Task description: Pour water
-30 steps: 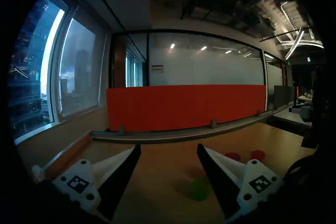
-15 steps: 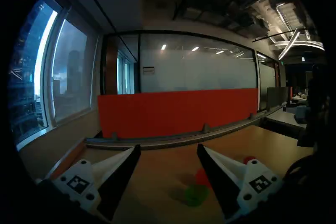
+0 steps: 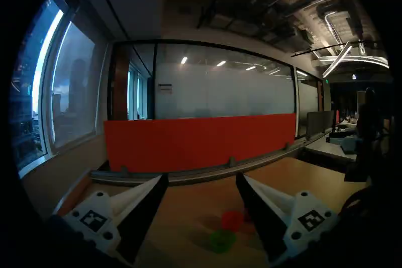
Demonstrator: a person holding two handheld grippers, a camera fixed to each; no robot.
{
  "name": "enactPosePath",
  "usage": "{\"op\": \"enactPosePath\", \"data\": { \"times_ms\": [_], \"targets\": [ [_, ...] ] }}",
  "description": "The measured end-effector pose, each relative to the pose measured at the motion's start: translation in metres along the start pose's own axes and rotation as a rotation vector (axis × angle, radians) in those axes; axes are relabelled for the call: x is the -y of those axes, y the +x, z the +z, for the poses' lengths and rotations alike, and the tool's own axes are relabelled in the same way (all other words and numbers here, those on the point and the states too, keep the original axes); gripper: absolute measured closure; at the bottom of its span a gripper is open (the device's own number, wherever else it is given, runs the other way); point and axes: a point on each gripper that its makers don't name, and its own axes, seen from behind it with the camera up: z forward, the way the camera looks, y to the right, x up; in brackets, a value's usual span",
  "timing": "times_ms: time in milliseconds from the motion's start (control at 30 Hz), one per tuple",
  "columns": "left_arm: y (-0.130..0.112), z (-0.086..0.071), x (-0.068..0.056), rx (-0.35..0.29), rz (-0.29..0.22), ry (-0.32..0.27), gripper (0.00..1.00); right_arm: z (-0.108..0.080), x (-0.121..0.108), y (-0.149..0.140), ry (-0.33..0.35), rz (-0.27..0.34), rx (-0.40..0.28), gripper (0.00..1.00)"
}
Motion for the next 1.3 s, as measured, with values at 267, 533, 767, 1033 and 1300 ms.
{"op": "enactPosePath", "data": {
  "times_ms": [267, 533, 767, 1033, 1300],
  "targets": [
    [0.008, 0.002, -0.021, -0.009, -0.005, -0.102, 0.0, -0.003, 0.023, 0.01, 0.135, 0.007, -0.019, 0.0],
    [0.008, 0.004, -0.037, -0.013, -0.008, -0.197, 0.0, -0.014, 0.064, 0.017, 0.327, -0.011, -0.027, 0.0],
    [0.005, 0.006, -0.041, -0.008, -0.006, -0.245, 0.0, -0.023, 0.09, 0.024, 0.461, -0.022, -0.03, 0.0],
    [-0.008, 0.008, -0.046, 0.022, 0.029, -0.29, 0.0, -0.028, 0.109, 0.014, 0.547, -0.078, 0.018, 0.0],
    [-0.024, 0.01, -0.058, 0.065, 0.042, -0.345, 0.0, -0.032, 0.12, -0.002, 0.613, -0.106, 0.077, 0.0]
  ]
}}
